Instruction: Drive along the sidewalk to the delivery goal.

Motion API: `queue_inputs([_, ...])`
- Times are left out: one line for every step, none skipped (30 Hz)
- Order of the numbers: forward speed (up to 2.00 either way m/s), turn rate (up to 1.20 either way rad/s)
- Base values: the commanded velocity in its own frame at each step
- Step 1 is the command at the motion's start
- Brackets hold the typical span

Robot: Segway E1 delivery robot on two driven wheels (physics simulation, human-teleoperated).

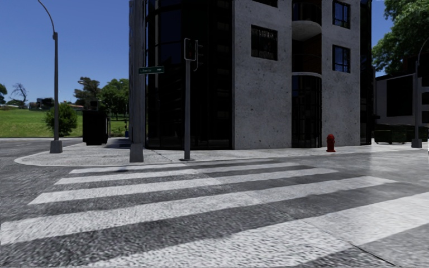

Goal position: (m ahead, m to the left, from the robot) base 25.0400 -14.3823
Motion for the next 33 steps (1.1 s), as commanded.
queue_inputs([1.35,-0.23])
queue_inputs([1.35,-0.23])
queue_inputs([1.35,-0.23])
queue_inputs([1.35,-0.22])
queue_inputs([1.35,-0.22])
queue_inputs([1.35,-0.21])
queue_inputs([1.47,-0.21])
queue_inputs([1.47,-0.21])
queue_inputs([2.0,-0.21])
queue_inputs([2.0,-0.21])
queue_inputs([2.0,-0.21])
queue_inputs([2.0,-0.21])
queue_inputs([2.0,-0.21])
queue_inputs([2.0,-0.21])
queue_inputs([2.0,-0.21])
queue_inputs([2.0,-0.21])
queue_inputs([2.0,-0.21])
queue_inputs([2.0,-0.21])
queue_inputs([2.0,-0.21])
queue_inputs([2.0,-0.23])
queue_inputs([2.0,-0.28])
queue_inputs([2.0,-0.31])
queue_inputs([2.0,-0.32])
queue_inputs([2.0,-0.32])
queue_inputs([2.0,-0.32])
queue_inputs([2.0,-0.32])
queue_inputs([2.0,-0.32])
queue_inputs([2.0,-0.32])
queue_inputs([2.0,-0.32])
queue_inputs([2.0,-0.32])
queue_inputs([2.0,-0.32])
queue_inputs([2.0,-0.32])
queue_inputs([2.0,-0.32])
